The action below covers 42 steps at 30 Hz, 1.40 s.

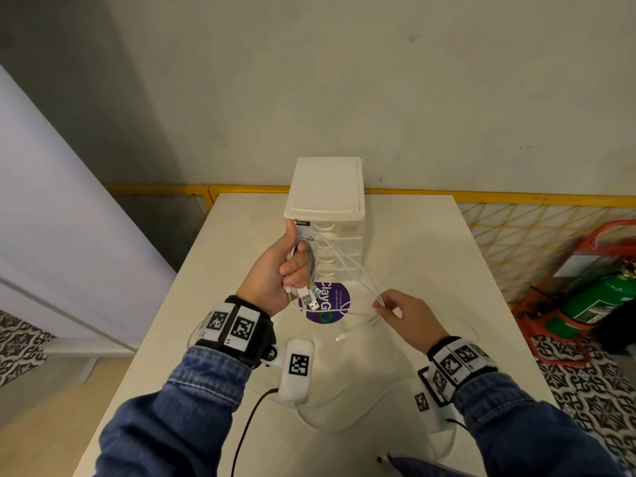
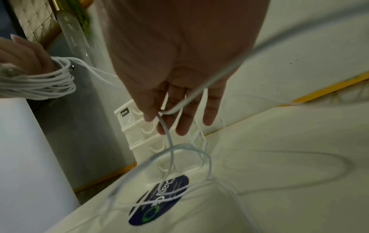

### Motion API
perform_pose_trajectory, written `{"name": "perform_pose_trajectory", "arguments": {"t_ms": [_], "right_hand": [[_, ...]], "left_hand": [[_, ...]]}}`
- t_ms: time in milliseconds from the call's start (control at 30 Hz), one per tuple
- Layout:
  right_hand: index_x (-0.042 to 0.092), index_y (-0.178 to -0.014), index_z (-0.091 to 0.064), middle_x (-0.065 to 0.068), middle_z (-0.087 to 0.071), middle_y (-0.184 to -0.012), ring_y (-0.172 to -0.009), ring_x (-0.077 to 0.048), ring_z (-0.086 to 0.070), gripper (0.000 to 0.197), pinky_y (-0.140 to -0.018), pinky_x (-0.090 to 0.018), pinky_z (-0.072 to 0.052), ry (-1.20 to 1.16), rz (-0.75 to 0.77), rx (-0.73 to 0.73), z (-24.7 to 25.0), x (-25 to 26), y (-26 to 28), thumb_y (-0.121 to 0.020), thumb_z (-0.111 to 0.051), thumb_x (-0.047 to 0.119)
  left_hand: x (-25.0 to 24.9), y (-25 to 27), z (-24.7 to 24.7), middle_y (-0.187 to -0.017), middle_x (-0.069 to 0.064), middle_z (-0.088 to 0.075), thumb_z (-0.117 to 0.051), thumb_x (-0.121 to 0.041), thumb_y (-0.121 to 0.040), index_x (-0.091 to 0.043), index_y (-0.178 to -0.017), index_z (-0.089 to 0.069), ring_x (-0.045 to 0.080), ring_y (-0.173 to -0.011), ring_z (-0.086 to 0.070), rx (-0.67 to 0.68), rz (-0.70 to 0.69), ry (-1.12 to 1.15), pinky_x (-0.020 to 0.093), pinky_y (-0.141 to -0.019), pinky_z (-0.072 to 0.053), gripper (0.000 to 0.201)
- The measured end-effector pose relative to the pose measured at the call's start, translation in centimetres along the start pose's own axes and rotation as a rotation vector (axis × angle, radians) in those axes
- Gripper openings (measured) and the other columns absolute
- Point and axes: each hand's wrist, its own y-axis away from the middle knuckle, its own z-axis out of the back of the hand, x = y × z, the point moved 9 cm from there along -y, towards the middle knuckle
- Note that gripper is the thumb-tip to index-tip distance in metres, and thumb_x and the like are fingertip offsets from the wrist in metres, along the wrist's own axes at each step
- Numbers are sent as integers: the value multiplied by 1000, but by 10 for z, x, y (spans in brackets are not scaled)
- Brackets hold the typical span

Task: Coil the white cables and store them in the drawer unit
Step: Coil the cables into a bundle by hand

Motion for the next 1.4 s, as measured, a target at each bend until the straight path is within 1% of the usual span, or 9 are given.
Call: {"name": "perform_pose_trajectory", "arguments": {"t_ms": [233, 333, 400, 500, 667, 800, 933, 1167, 1400], "right_hand": [[16, -106, -55, -3, -65, -105, -102, -23, -59, 23, -85, -34, -45, 158, -70, 20, 9, -5, -5, -90, -54, 32], [21, -136, -34, 7, -51, -123, -116, -10, -47, 70, -98, -29, -37, -57, -37, -26, 12, 24, -8, -78, -70, 34], [25, -143, -22, 10, -46, -128, -120, -4, -42, 82, -99, -25, -32, -214, 33, -71, 17, 49, -14, -77, -71, 33], [25, -138, -33, 4, -58, -119, -113, -6, -52, 57, -97, -24, -38, -272, 136, -63, 14, 77, -19, -88, -59, 29], [30, -108, -52, 17, -59, -61, -58, 0, -54, 18, -63, -13, -40, -297, 246, -96, 6, 89, -9, -96, -45, 19], [38, -102, -51, 21, -55, -61, -55, -1, -48, 25, -55, -11, -36, -304, 295, -295, 17, 83, 0, -90, -57, 17], [24, -110, -63, 18, -65, -90, -81, 6, -58, 23, -75, -7, -42, -257, 276, -358, 20, 69, 1, -91, -50, 22], [29, -136, -41, -7, -68, -98, -84, -24, -62, 39, -72, -30, -44, 231, 218, -3, -36, 71, -4, -97, -36, 29], [33, -123, -55, 1, -73, -93, -79, -19, -66, 41, -68, -33, -52, 120, 403, -26, -42, 108, 20, -91, -33, 45]], "left_hand": [[-3, 0, -3, -34, -10, -32, -28, -49, -96, -14, -65, -49, 3, -28, -29, -20, -28, 5, 21, -38, -17, 52], [10, 0, -17, -35, -10, -31, -28, -49, -95, -13, -67, -47, 3, -29, -27, 28, 55, -96, 22, -38, -15, 49], [19, 2, -26, -35, -10, -31, -27, -48, -96, -14, -66, -48, 4, -29, -26, 58, 110, -193, 24, -39, -13, 50], [26, 5, -36, -33, -11, -30, -29, -48, -93, -14, -65, -48, 4, -28, -25, 93, 144, -261, 26, -41, -12, 49], [19, 8, -41, -32, -12, -32, -26, -49, -95, -15, -65, -49, 2, -27, -27, 116, 133, -183, 21, -37, -19, 51], [-2, 6, -41, -32, -8, -39, -34, -53, -89, -16, -65, -54, 3, -28, -30, 144, 6, 140, 18, -38, -20, 48], [-22, 4, -29, -33, -7, -42, -38, -61, -82, -17, -64, -57, 6, -30, -24, 116, -121, 271, 17, -41, -17, 51], [-21, -2, -24, -37, -8, -38, -30, -67, -85, -15, -67, -54, 5, -34, -35, 38, -210, 380, 18, -43, -24, 60], [-35, 3, 2, -54, -5, -42, -27, -50, -98, -16, -80, -49, 11, -50, -41, -254, -404, 277, 23, -59, -37, 45]]}}
